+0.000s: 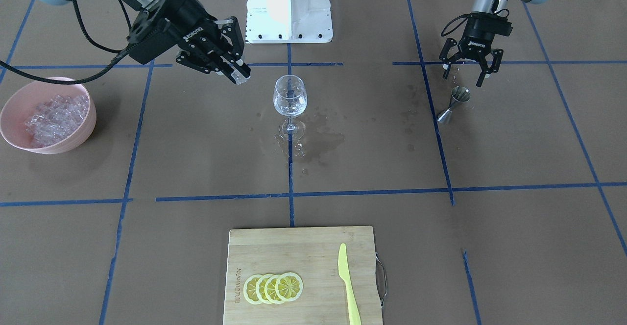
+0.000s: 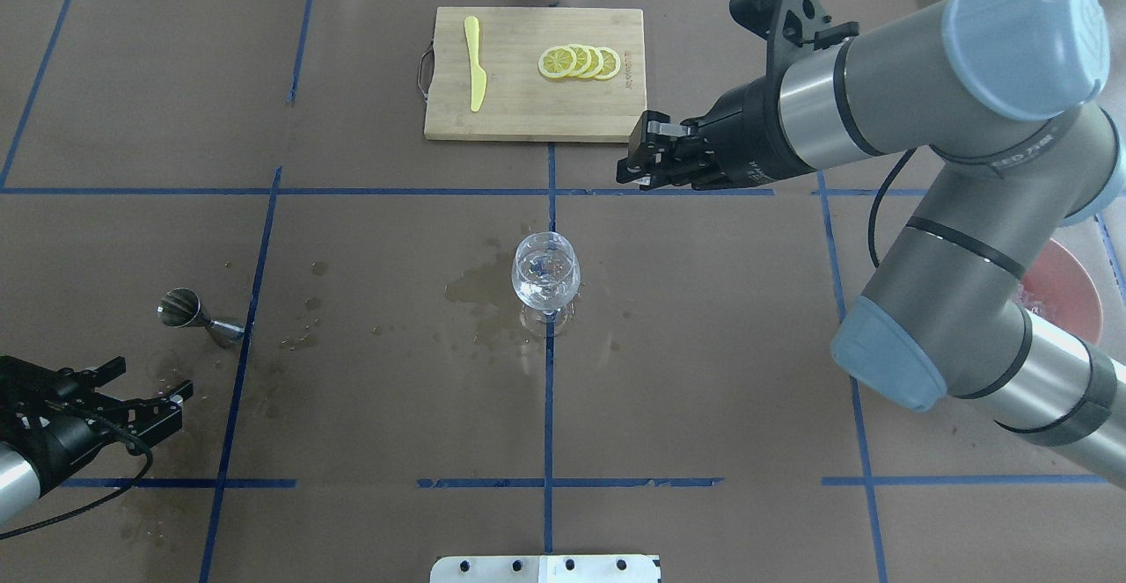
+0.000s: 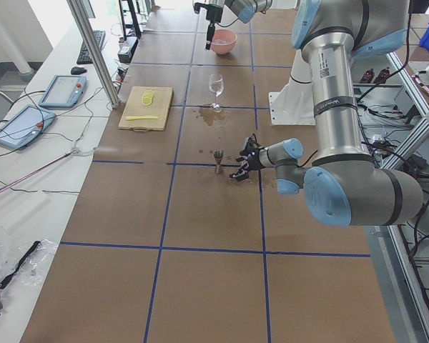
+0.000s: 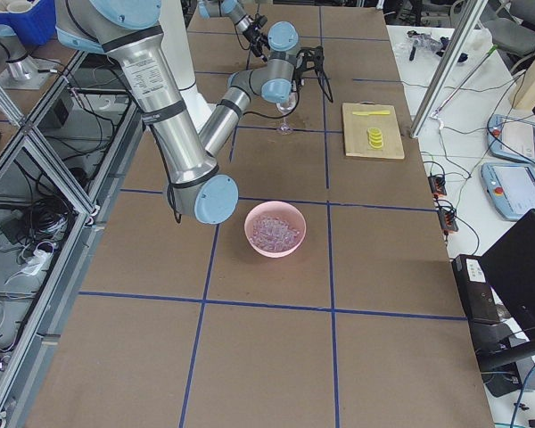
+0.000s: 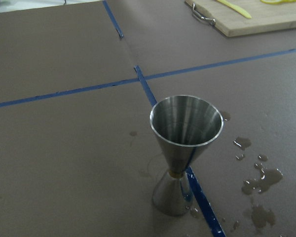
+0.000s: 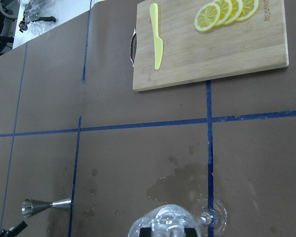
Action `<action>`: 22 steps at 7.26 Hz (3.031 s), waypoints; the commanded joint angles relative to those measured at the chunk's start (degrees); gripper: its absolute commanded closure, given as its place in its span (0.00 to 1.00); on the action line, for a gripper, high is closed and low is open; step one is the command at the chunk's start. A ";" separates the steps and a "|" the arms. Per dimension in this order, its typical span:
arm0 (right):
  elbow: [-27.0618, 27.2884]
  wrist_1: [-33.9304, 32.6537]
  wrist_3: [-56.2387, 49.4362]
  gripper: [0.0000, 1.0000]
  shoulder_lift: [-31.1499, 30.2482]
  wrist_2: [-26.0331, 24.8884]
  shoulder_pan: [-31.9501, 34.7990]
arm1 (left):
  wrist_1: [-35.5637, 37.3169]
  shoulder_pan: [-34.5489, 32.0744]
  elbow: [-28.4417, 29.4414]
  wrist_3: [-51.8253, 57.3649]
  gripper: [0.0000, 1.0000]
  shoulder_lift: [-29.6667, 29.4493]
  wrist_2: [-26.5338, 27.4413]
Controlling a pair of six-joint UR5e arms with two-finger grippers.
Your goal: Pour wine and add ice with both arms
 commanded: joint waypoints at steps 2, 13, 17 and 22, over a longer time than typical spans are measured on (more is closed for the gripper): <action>-1.26 -0.39 -0.08 1.00 1.64 -8.85 -8.75 | 3.49 -2.65 -10.53 -0.88 0.01 9.04 -13.53; 1.26 -12.47 0.54 0.00 5.87 -10.56 -9.05 | 20.98 -19.40 -24.09 2.09 0.01 8.62 -39.86; 2.17 -16.21 -10.40 0.00 -1.58 -2.29 3.94 | 37.04 -46.64 -23.85 21.58 0.00 -3.48 -62.93; -5.20 -34.81 -54.74 0.00 -7.48 2.55 20.11 | 49.13 -74.35 -7.54 46.26 0.00 -16.25 -76.76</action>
